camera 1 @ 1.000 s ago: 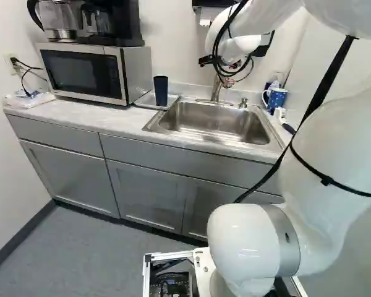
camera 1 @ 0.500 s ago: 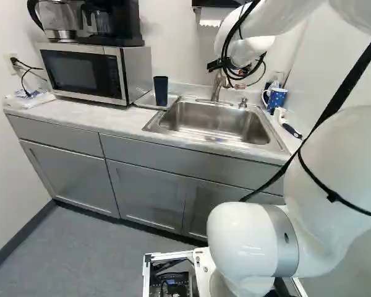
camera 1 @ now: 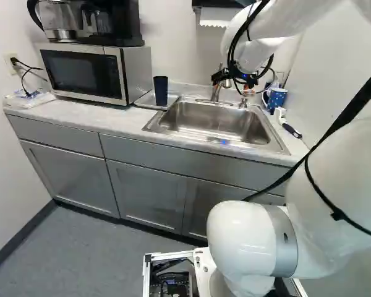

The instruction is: Rinse the cup and place it in the tray

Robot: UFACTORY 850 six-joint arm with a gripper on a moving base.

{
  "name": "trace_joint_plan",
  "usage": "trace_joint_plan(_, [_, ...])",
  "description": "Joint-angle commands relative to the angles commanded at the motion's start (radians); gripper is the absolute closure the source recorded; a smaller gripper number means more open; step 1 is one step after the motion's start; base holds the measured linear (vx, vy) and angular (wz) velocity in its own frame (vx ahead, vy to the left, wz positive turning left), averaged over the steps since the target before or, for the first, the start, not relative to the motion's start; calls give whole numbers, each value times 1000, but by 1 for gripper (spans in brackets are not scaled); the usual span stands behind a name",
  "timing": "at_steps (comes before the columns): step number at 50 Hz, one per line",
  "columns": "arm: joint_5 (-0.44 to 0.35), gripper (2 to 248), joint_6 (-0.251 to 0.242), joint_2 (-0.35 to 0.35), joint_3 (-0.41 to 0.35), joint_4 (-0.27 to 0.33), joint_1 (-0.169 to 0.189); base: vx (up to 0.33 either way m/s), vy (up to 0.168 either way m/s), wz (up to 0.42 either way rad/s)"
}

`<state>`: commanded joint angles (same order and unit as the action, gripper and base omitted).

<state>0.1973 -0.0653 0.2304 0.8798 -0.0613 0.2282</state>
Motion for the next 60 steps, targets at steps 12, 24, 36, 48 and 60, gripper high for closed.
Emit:
trace_joint_plan(12, [126, 3, 0, 18, -15, 0, 6, 0, 0, 0])
trace_joint_plan(24, [177, 3, 0, 18, -16, 0, 6, 0, 0, 0])
trace_joint_plan(36, [177, 3, 0, 18, -16, 0, 6, 0, 0, 0])
trace_joint_plan(48, [177, 3, 0, 18, -16, 0, 6, 0, 0, 0])
trace_joint_plan(60, [177, 3, 0, 22, -15, 0, 6, 0, 0, 0])
